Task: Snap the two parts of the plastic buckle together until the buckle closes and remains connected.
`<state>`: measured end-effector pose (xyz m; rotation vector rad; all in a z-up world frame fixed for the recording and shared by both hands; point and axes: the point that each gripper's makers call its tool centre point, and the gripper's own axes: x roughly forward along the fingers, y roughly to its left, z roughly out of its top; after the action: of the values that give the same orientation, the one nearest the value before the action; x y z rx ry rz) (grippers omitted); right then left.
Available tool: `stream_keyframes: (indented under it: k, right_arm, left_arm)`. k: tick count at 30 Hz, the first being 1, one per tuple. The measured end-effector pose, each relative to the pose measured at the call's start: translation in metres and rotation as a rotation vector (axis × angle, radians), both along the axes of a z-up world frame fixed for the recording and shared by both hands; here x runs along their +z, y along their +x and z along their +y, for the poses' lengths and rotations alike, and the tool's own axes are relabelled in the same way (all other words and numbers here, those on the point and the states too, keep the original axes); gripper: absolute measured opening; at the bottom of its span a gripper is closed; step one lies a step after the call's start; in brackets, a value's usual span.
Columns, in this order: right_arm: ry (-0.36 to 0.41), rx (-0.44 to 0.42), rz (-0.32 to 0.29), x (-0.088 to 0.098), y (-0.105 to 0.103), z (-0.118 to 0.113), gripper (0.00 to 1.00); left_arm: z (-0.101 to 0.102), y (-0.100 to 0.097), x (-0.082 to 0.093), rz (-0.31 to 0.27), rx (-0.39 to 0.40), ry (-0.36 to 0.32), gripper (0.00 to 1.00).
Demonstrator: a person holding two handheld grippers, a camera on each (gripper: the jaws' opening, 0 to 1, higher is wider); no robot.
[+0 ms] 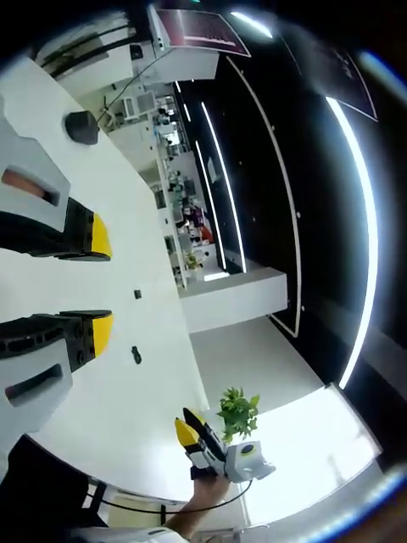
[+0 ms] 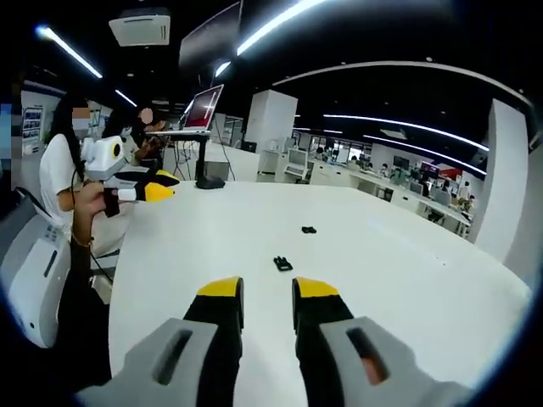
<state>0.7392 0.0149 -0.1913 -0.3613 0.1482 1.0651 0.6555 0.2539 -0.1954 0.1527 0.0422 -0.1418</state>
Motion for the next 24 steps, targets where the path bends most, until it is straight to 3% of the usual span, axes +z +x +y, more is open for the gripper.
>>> stream_keyframes:
  k: [24]
  right_arm:
    - [-0.048,0.04,0.031,-0.015,0.008,0.019,0.23]
  left_arm:
    - [0.001,0.001,-0.001,0.007,0.001,0.001,0.22]
